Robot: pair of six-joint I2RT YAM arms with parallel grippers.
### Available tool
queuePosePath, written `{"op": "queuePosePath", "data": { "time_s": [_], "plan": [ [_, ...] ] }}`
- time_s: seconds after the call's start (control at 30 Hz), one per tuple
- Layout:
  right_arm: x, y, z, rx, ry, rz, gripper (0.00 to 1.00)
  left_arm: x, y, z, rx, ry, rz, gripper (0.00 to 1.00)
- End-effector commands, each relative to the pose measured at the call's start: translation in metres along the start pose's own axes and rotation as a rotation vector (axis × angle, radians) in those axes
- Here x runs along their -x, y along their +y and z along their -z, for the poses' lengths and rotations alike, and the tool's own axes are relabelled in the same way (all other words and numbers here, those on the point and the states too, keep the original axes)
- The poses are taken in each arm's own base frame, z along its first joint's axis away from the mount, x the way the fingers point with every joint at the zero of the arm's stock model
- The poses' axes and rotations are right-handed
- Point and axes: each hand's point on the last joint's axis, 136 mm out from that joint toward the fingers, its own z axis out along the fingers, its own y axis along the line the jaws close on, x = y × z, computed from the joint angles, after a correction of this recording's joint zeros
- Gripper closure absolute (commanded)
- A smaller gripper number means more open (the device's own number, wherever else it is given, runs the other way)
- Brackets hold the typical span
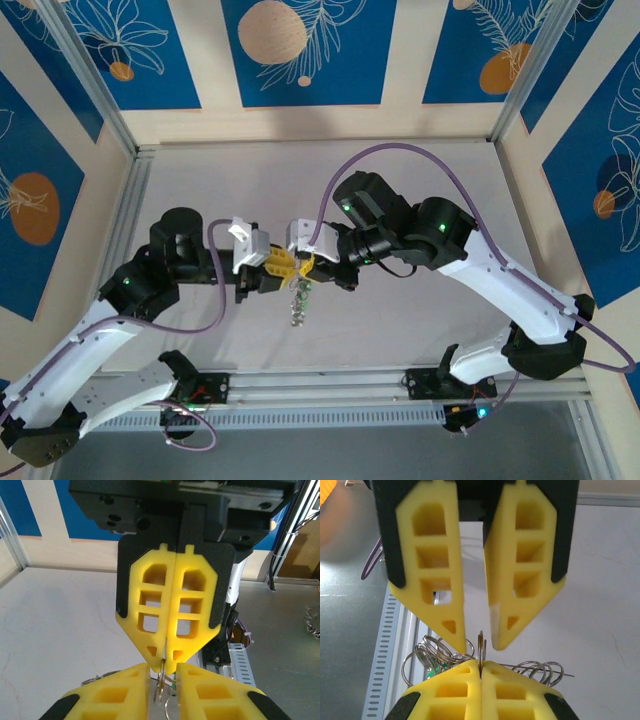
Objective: Put the keys on the keyring
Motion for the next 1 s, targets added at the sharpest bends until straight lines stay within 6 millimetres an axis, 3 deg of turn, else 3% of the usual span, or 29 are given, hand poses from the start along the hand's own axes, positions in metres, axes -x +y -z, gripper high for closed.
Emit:
{"op": "queuePosePath", "data": {
  "time_s": [0.0, 0.17, 0.27, 0.43, 0.57, 0.67, 0.97],
  "plan": [
    [0.026, 0.007, 0.014, 0.013, -0.1, 0.061, 1.0, -0.002, -0.004, -0.003, -0.03, -0.002, -0.001, 0.81],
    [0.029, 0.011, 0.016, 0.02, -0.124, 0.079, 1.0, -0.002, -0.002, -0.003, -0.021, -0.005, -0.005, 0.84],
    [0.031, 0.013, 0.019, 0.02, -0.142, 0.089, 1.0, -0.002, -0.002, -0.003, -0.018, -0.006, -0.007, 1.0],
    [0.031, 0.015, 0.023, 0.017, -0.174, 0.085, 1.0, 0.003, -0.003, -0.001, -0.013, -0.031, -0.016, 1.0],
    [0.023, 0.023, 0.024, 0.058, -0.201, 0.056, 0.86, 0.013, -0.008, 0.006, -0.01, -0.099, -0.038, 1.0],
    [0.017, 0.024, 0.023, 0.082, -0.228, 0.019, 0.81, 0.019, -0.012, 0.007, -0.026, -0.139, -0.039, 1.0],
    [0.01, 0.021, 0.014, 0.128, -0.261, -0.043, 0.84, 0.029, -0.013, 0.006, -0.044, -0.216, -0.042, 1.0]
  ]
}}
